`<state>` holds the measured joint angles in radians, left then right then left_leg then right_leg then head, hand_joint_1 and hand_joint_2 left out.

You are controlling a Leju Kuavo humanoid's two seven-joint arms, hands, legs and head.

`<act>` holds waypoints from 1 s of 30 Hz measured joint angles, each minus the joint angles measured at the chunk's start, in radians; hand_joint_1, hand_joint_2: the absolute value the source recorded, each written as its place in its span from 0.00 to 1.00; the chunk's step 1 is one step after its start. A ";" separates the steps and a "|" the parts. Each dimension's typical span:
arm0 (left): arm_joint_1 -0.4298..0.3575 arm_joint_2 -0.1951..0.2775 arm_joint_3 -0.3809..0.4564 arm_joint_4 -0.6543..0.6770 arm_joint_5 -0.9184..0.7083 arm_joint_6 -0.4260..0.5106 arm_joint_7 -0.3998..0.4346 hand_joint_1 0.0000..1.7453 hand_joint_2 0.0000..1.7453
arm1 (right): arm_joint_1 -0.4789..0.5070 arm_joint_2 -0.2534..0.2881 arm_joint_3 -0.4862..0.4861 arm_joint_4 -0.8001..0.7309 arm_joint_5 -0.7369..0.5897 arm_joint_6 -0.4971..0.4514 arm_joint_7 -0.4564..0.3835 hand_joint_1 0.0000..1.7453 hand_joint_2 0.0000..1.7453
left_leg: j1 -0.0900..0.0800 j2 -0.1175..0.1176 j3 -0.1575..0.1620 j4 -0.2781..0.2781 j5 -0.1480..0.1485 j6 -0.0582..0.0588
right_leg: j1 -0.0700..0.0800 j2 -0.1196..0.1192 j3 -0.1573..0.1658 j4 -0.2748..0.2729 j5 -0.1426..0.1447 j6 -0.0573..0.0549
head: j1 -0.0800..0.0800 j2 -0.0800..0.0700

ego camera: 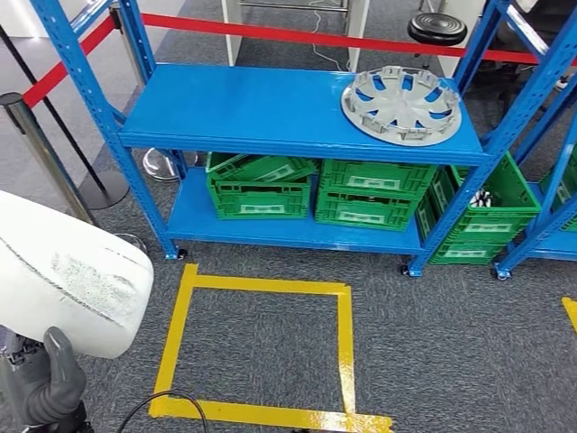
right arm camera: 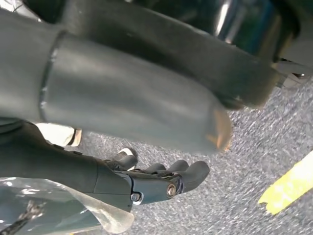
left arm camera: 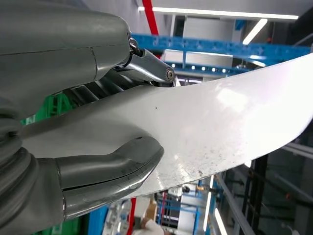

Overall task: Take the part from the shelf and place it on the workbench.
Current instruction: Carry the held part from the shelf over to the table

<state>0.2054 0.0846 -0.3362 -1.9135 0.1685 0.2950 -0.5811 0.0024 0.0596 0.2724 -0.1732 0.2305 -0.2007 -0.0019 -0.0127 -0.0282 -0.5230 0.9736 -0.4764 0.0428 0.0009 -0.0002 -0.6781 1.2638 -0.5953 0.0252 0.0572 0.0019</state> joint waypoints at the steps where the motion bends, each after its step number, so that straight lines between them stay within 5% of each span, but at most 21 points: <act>1: 0.000 0.000 0.000 0.000 0.000 0.000 0.000 1.00 1.00 | 0.000 0.000 0.000 0.000 0.000 0.001 0.000 0.00 0.00 | -0.004 -0.012 -0.001 0.000 0.003 0.001 | 0.002 0.007 0.034 -0.057 0.032 -0.009 | 0.000 0.000; 4: -0.004 -0.002 0.000 0.000 0.000 0.000 0.000 1.00 1.00 | 0.000 -0.003 0.000 0.001 0.000 0.003 0.001 0.00 0.00 | -0.009 -0.045 -0.009 0.004 0.009 -0.002 | 0.008 0.070 0.142 -0.254 0.099 -0.041 | -0.004 0.000; 6: -0.007 -0.004 0.000 0.000 0.000 -0.001 0.001 1.00 1.00 | 0.000 -0.004 0.000 0.001 0.001 0.004 0.002 0.00 0.00 | -0.004 -0.066 -0.020 0.008 0.014 -0.011 | 0.010 0.080 0.161 -0.287 0.100 -0.045 | -0.006 0.000; 7: -0.007 -0.004 0.000 0.000 0.000 -0.001 0.001 1.00 1.00 | 0.000 -0.004 0.000 0.001 0.001 0.004 0.002 0.00 0.00 | -0.002 -0.076 -0.024 0.010 0.016 -0.016 | 0.009 0.068 0.164 -0.292 0.103 -0.043 | -0.005 0.000; 9: -0.008 -0.004 0.002 -0.001 0.000 -0.003 0.002 1.00 1.00 | 0.000 -0.003 0.001 0.001 0.003 0.006 0.004 0.00 0.00 | -0.003 -0.057 -0.038 0.033 0.000 -0.029 | 0.002 0.042 0.168 -0.304 0.109 -0.043 | -0.008 0.000; 11: -0.012 -0.004 0.004 -0.002 0.000 -0.004 0.002 1.00 1.00 | 0.001 -0.002 0.002 0.002 0.004 0.009 0.005 0.00 0.00 | 0.003 -0.008 -0.083 0.128 -0.057 -0.045 | -0.002 0.013 0.170 -0.310 0.112 -0.045 | -0.012 0.000; 13: -0.015 -0.004 0.004 -0.002 0.000 -0.006 0.004 1.00 1.00 | 0.002 -0.002 0.004 0.002 0.006 0.013 0.008 0.00 0.00 | 0.015 0.014 -0.142 0.256 -0.113 -0.061 | -0.003 -0.016 0.169 -0.309 0.110 -0.044 | -0.015 0.000; 15: -0.015 -0.004 0.005 -0.002 0.000 -0.006 0.006 1.00 1.00 | 0.002 -0.003 0.007 0.002 0.007 0.017 0.010 0.00 0.00 | 0.026 0.021 -0.152 0.281 -0.102 -0.072 | -0.004 -0.044 0.168 -0.306 0.106 -0.040 | -0.014 0.000; 17: -0.015 -0.004 0.005 -0.002 0.000 -0.007 0.007 1.00 1.00 | 0.001 -0.002 0.008 0.002 0.008 0.019 0.011 0.00 0.00 | 0.032 0.044 -0.093 0.163 -0.033 -0.079 | -0.007 -0.068 0.170 -0.299 0.100 -0.032 | -0.015 0.000; 20: -0.017 -0.005 0.005 -0.002 0.000 -0.007 0.008 1.00 1.00 | -0.001 -0.003 0.010 0.002 0.008 0.020 0.011 0.00 0.00 | 0.025 0.083 -0.030 0.030 0.008 -0.064 | -0.003 -0.093 0.172 -0.289 0.089 -0.013 | -0.015 0.000; 23: -0.017 -0.004 0.006 -0.003 0.000 -0.007 0.009 1.00 1.00 | -0.003 -0.003 0.014 0.002 0.008 0.020 0.011 0.00 0.00 | 0.021 0.058 -0.036 0.027 0.008 -0.038 | -0.005 -0.104 0.173 -0.286 0.082 0.005 | -0.011 0.000; 25: -0.018 -0.005 0.007 -0.003 -0.001 -0.007 0.008 1.00 1.00 | -0.003 -0.003 0.015 0.002 0.008 0.019 0.011 0.00 0.00 | 0.023 0.040 -0.038 0.024 0.012 -0.025 | -0.010 -0.064 0.149 -0.237 0.045 0.014 | -0.008 0.000; 28: -0.013 -0.010 0.007 -0.005 -0.003 -0.005 0.001 1.00 1.00 | 0.001 -0.003 0.016 0.002 0.005 0.017 0.011 0.00 0.00 | 0.020 0.012 -0.042 0.023 0.015 -0.014 | -0.011 -0.008 0.051 -0.034 -0.050 0.015 | -0.002 0.000; 30: -0.004 -0.013 0.007 -0.008 -0.007 -0.002 -0.002 1.00 1.00 | 0.004 -0.003 0.016 0.003 0.003 0.013 0.012 0.00 0.00 | 0.015 -0.013 -0.043 0.024 0.015 -0.013 | -0.010 -0.002 0.021 0.016 -0.046 0.009 | -0.002 0.000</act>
<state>0.2018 0.0711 -0.3288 -1.9220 0.1616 0.2929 -0.5834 0.0067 0.0569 0.2880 -0.1705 0.2334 -0.1874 0.0099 0.0025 -0.0415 -0.5658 0.9974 -0.4613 0.0299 -0.0092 -0.0023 -0.6572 1.2796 -0.6412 0.0343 0.0550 0.0019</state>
